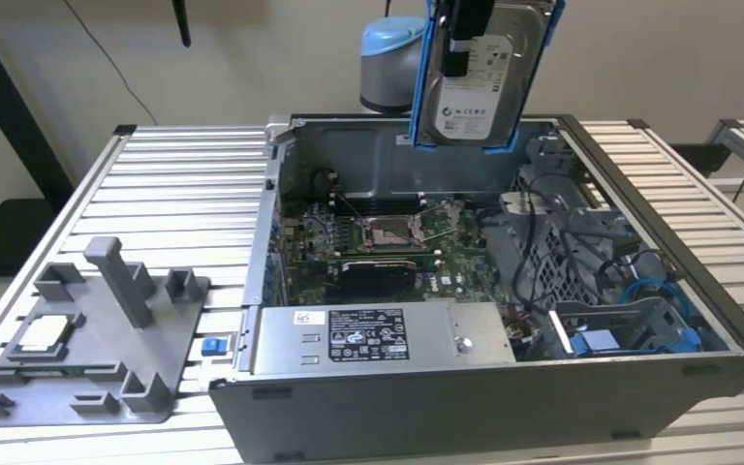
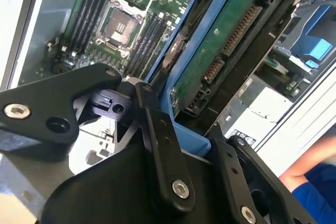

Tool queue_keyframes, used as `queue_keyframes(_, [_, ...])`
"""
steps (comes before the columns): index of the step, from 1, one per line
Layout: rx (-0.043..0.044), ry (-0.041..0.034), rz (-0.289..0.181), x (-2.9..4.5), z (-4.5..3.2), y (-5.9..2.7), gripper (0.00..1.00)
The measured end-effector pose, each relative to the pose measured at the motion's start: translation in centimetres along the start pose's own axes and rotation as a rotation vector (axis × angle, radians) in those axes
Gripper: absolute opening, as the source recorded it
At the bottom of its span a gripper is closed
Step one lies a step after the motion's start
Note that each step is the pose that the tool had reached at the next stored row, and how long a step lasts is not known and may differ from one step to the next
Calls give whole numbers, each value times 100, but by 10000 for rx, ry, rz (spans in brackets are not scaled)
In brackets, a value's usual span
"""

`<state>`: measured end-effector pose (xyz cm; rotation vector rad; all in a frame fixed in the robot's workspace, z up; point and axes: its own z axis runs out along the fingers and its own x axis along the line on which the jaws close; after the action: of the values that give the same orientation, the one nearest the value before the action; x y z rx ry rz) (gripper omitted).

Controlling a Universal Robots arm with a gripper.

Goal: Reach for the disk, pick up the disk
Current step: 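Pick up the disk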

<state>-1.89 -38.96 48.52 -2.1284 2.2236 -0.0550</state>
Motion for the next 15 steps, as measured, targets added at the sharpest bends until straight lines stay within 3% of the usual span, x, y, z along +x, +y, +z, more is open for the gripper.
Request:
queue_keyframes(9, [-1, 2, 1, 3, 0, 0, 0])
queue_keyframes(15, [0, 1, 0, 85, -1, -4, 0])
